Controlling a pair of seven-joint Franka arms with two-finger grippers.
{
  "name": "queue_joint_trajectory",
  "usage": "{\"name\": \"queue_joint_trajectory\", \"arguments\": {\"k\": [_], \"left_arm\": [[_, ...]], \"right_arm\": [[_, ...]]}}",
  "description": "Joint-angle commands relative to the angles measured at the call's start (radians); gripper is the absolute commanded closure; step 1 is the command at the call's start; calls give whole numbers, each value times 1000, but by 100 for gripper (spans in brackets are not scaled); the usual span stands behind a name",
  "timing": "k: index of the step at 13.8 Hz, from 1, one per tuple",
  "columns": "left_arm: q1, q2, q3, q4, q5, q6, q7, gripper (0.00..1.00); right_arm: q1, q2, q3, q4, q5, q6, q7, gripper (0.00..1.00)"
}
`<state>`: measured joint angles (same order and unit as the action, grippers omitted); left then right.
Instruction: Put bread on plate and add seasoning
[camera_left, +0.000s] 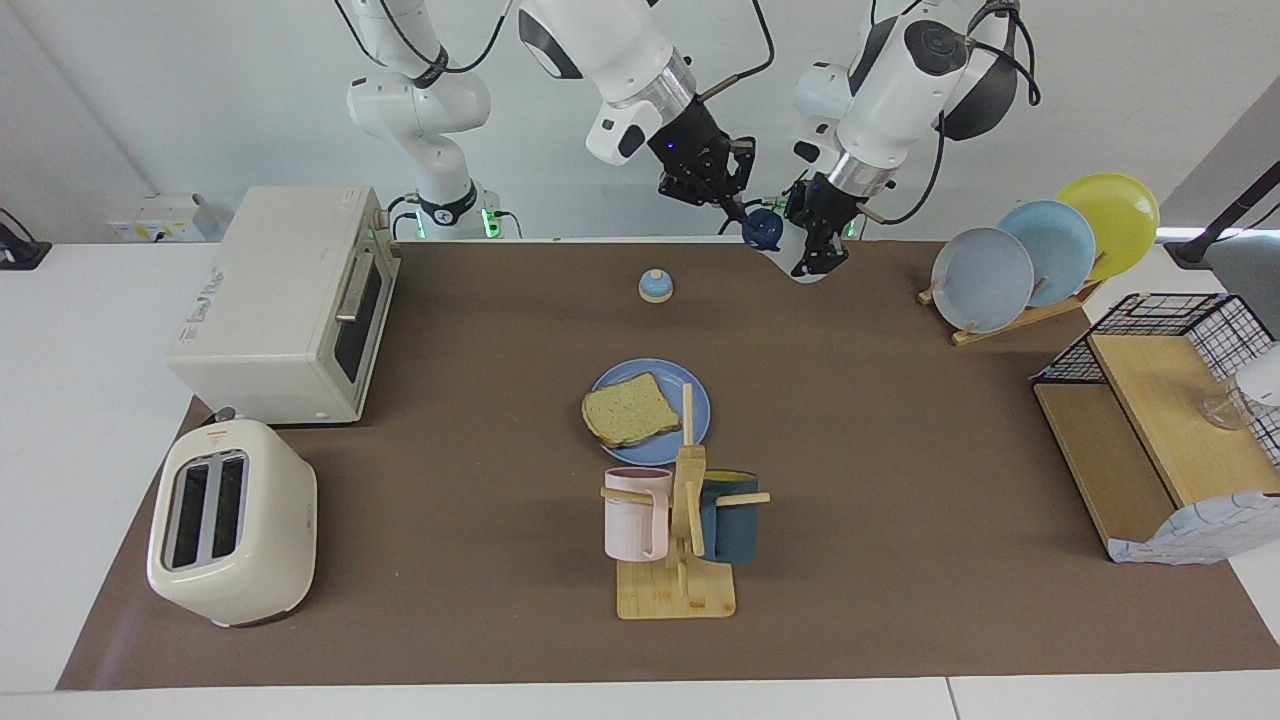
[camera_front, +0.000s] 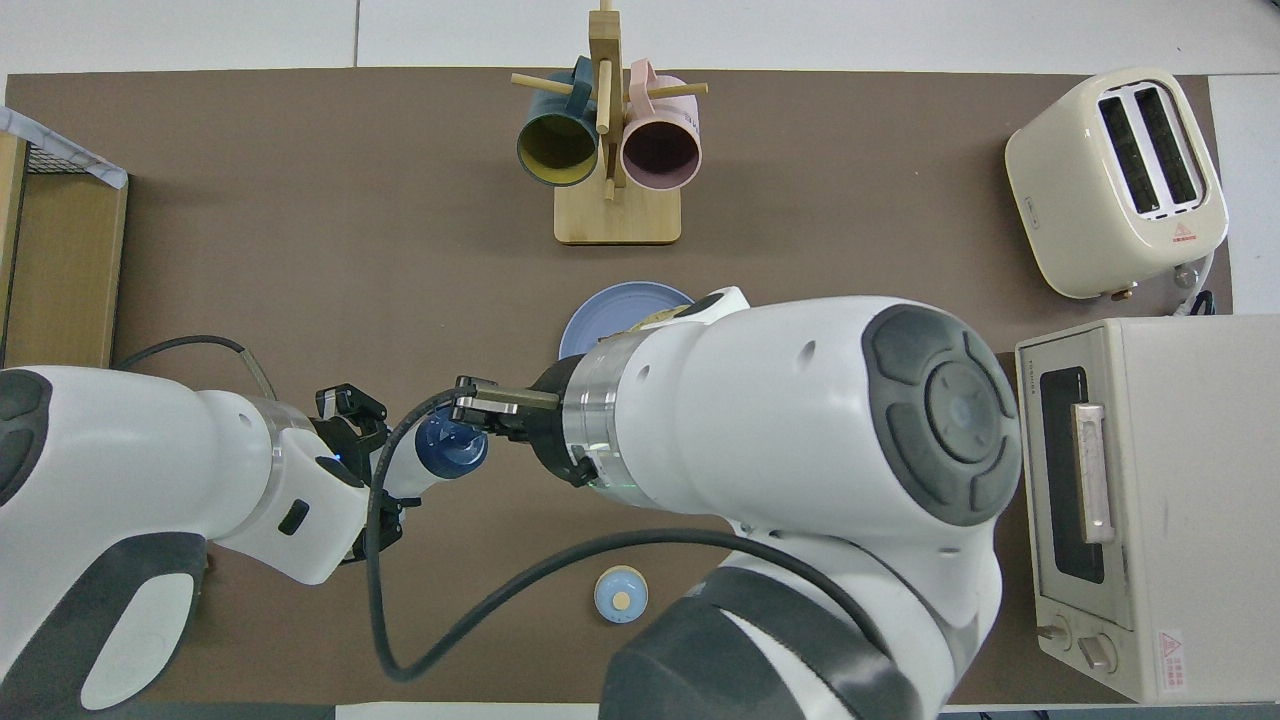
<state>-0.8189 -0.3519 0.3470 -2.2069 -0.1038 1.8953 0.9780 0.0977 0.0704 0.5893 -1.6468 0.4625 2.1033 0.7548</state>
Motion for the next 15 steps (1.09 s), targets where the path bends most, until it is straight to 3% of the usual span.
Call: {"name": "queue_joint_trajectory", "arguments": {"k": [1,3,4,5,6,8,12,15], "left_arm": [[0,-32,-5,-25,12,2,2,100],[0,-32,-5,-24,12,2,2,100],[0,-32,-5,-25,12,2,1,100],[0,-30,-5,-24,12,2,1,100],[0,-27,-5,-22,12,4,-1,100],[1,-18,-3,-13,13,4,-2,100],[-9,34,-22,45,152,5,-102,100],[-9,149,-49,122,225,-7,-142,100]], "right_arm": [[-24,19,-38,33,79,-2,9,100],[-23,9,-45,22,76,0,8,100],[-22,8,-46,18,68,-3,-3,92],[-24,3,-52,6,56,-8,-5,1],[-27,-15,-72,-14,13,-35,-8,0],[-55,-23,-147,-18,-207,-147,-110,0],[-59,-31,-518,4,-292,-438,-548,0],[-61,-60,-649,8,-419,-540,-660,0]]}}
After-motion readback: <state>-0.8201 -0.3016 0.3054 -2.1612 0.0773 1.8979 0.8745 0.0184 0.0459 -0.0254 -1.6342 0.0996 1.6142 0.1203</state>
